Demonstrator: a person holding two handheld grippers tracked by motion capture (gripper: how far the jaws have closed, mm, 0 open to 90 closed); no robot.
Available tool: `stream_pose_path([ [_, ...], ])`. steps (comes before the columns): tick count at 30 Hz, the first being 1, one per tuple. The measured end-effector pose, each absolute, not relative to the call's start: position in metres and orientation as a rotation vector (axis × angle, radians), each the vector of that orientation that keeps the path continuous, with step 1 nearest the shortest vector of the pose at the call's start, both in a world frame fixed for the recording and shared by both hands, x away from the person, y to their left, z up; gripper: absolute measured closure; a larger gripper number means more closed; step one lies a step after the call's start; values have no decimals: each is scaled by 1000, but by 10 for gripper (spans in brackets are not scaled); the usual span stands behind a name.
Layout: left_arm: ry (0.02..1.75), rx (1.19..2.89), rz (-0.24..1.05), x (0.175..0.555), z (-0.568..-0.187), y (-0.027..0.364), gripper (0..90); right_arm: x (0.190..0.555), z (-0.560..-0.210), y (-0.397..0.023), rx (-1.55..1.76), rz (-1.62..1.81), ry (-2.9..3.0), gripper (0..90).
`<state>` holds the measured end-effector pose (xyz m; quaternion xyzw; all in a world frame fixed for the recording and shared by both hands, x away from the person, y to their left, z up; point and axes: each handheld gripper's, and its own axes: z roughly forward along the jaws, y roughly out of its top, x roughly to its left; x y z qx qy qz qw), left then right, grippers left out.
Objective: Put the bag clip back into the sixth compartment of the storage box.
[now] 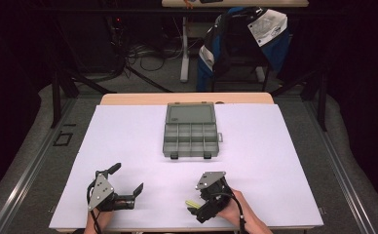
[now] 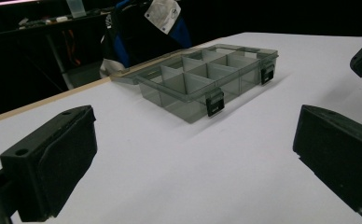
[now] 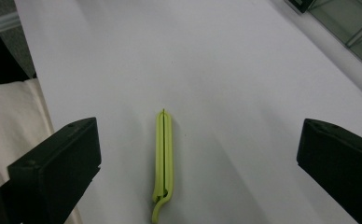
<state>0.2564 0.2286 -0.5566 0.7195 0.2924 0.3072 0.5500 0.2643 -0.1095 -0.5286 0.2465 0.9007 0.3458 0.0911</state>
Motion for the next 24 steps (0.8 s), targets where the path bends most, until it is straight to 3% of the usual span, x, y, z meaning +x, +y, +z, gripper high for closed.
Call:
stream_pose_path([
  [7, 691, 1697, 736, 255, -556, 229, 0, 263, -537, -103, 754, 935, 2693, 1],
  [12, 692, 1698, 733, 256, -556, 229, 0, 262, -541, -98, 747, 917, 2709, 95],
  [15, 690, 1702, 731, 256, -556, 229, 0, 262, -544, -96, 743, 895, 2725, 225],
  [16, 692, 1701, 731, 256, -556, 229, 0, 262, -544, -95, 748, 878, 2733, 331],
  [19, 691, 1697, 732, 256, -556, 229, 0, 261, -545, -95, 748, 872, 2738, 401],
  [21, 688, 1700, 731, 256, -556, 229, 0, 261, -546, -94, 743, 876, 2752, 523],
  [24, 687, 1704, 730, 256, -556, 228, 0, 261, -546, -94, 730, 885, 2766, 584],
])
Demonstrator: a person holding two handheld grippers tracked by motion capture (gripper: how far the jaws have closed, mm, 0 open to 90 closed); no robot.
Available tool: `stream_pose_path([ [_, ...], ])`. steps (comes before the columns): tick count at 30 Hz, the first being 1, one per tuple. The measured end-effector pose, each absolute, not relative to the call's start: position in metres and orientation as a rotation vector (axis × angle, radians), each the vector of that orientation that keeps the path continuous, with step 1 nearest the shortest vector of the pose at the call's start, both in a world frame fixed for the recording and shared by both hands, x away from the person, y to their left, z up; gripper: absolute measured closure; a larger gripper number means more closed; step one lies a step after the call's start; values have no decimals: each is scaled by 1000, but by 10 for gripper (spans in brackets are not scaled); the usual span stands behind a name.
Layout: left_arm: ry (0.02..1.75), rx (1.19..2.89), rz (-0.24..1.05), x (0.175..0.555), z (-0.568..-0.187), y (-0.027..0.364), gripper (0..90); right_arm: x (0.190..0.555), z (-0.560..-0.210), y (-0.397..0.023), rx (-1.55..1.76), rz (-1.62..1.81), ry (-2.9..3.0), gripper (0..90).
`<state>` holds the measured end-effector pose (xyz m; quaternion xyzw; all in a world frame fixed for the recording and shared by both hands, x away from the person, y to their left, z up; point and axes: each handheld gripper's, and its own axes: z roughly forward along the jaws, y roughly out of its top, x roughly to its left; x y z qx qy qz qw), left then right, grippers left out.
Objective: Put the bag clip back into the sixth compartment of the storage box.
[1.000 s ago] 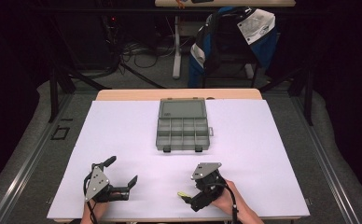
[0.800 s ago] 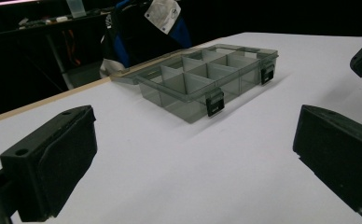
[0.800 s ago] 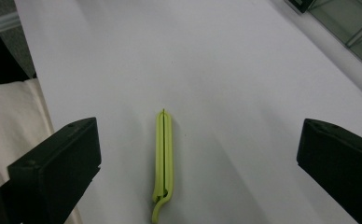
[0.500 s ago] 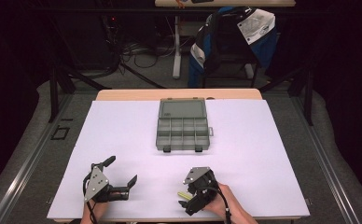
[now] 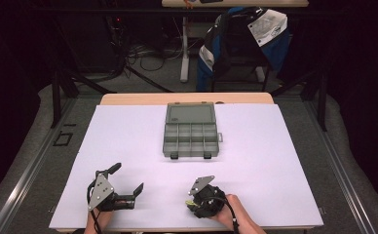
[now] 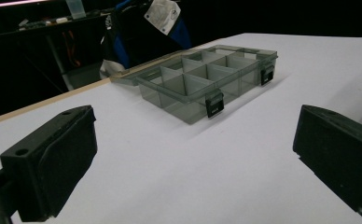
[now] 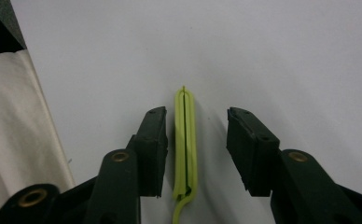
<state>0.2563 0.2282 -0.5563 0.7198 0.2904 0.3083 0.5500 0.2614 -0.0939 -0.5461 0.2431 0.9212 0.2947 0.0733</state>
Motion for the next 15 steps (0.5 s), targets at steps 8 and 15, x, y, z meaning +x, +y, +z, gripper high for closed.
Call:
stream_pose_path([
  [8, 688, 1702, 732, 256, -556, 229, 0, 260, -546, -95, 732, 899, 2775, 725],
  [15, 683, 1700, 734, 255, -556, 229, 0, 259, -546, -97, 730, 916, 2778, 800],
])
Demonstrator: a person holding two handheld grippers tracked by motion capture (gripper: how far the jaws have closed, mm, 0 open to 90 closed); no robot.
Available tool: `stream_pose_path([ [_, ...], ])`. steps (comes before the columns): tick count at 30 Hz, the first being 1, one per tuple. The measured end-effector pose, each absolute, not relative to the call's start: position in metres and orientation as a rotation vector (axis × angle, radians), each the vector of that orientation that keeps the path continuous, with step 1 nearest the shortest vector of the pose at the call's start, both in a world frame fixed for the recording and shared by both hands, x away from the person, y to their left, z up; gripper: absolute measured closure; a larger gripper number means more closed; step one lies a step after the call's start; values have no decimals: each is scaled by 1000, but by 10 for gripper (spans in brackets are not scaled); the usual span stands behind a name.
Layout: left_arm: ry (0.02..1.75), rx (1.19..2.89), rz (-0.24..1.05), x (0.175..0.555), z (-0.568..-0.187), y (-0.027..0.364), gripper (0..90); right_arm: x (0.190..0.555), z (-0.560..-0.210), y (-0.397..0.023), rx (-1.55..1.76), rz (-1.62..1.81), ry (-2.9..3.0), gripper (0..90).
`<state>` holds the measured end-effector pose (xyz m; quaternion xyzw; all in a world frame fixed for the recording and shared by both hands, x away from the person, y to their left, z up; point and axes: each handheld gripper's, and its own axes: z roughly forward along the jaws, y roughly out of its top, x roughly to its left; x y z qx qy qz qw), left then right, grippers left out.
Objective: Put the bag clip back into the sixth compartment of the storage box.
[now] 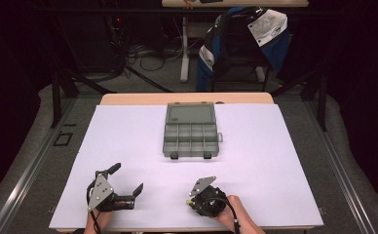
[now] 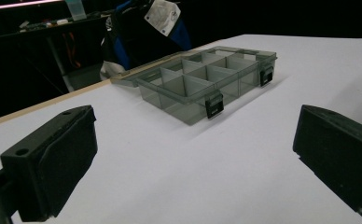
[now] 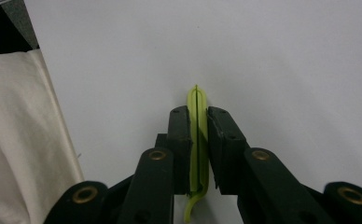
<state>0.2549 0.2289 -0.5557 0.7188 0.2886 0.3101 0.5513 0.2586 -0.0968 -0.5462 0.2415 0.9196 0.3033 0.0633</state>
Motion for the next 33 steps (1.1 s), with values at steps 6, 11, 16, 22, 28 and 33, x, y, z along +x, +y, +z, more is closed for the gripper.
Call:
stream_pose_path([
  [6, 679, 1704, 740, 254, -556, 228, 0, 258, -545, -98, 717, 927, 2785, 804],
  [11, 677, 1703, 738, 254, -556, 227, 0, 257, -543, -99, 727, 943, 2772, 804],
  [16, 675, 1703, 737, 254, -555, 227, 0, 258, -541, -101, 731, 958, 2750, 804],
  [22, 675, 1715, 735, 255, -556, 226, 0, 262, -537, -107, 739, 979, 2716, 805],
  [28, 677, 1715, 734, 255, -556, 226, 0, 264, -536, -112, 743, 983, 2703, 805],
  [33, 671, 1720, 730, 255, -556, 226, 0, 267, -535, -115, 751, 988, 2682, 805],
])
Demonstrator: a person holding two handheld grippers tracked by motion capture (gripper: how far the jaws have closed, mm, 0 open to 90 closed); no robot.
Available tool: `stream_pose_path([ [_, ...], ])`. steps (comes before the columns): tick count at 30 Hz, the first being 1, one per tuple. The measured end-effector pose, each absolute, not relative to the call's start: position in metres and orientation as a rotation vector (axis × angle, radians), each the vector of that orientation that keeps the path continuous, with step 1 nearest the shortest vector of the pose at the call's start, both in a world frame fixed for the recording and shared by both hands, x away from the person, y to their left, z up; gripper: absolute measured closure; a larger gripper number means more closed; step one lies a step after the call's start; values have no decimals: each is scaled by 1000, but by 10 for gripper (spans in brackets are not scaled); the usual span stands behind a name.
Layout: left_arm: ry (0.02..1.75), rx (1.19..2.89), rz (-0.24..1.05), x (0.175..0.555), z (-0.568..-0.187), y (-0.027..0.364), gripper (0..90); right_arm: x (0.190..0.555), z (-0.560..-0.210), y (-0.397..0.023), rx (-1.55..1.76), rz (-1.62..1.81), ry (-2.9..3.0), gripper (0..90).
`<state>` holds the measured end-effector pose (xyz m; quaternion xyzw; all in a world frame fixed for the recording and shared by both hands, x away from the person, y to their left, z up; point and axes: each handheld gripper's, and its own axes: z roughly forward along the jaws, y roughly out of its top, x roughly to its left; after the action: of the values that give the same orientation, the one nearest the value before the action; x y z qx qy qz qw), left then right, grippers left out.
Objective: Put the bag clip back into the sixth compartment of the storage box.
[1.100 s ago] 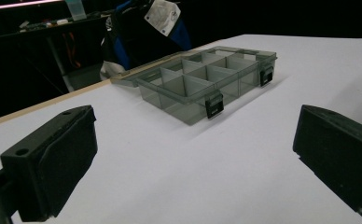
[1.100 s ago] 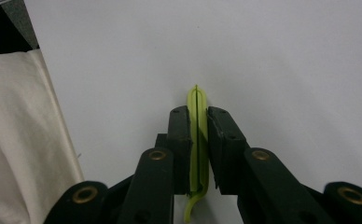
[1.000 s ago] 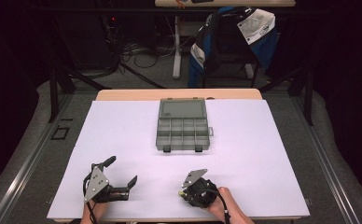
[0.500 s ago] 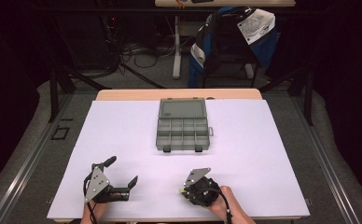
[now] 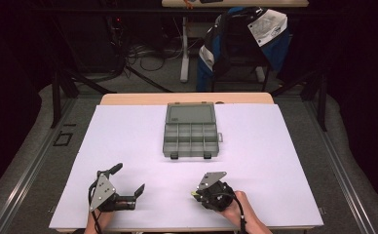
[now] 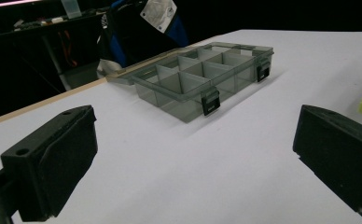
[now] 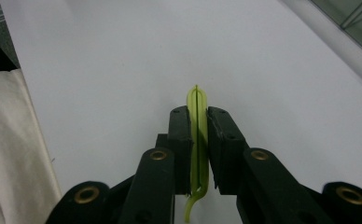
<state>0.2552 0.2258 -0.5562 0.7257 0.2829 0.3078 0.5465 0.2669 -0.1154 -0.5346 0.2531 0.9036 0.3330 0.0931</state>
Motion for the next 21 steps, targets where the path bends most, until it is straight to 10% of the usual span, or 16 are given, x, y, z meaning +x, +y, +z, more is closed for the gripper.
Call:
stream_pose_path([
  [21, 678, 1723, 728, 257, -557, 225, 0, 280, -527, -133, 783, 1018, 2577, 805],
])
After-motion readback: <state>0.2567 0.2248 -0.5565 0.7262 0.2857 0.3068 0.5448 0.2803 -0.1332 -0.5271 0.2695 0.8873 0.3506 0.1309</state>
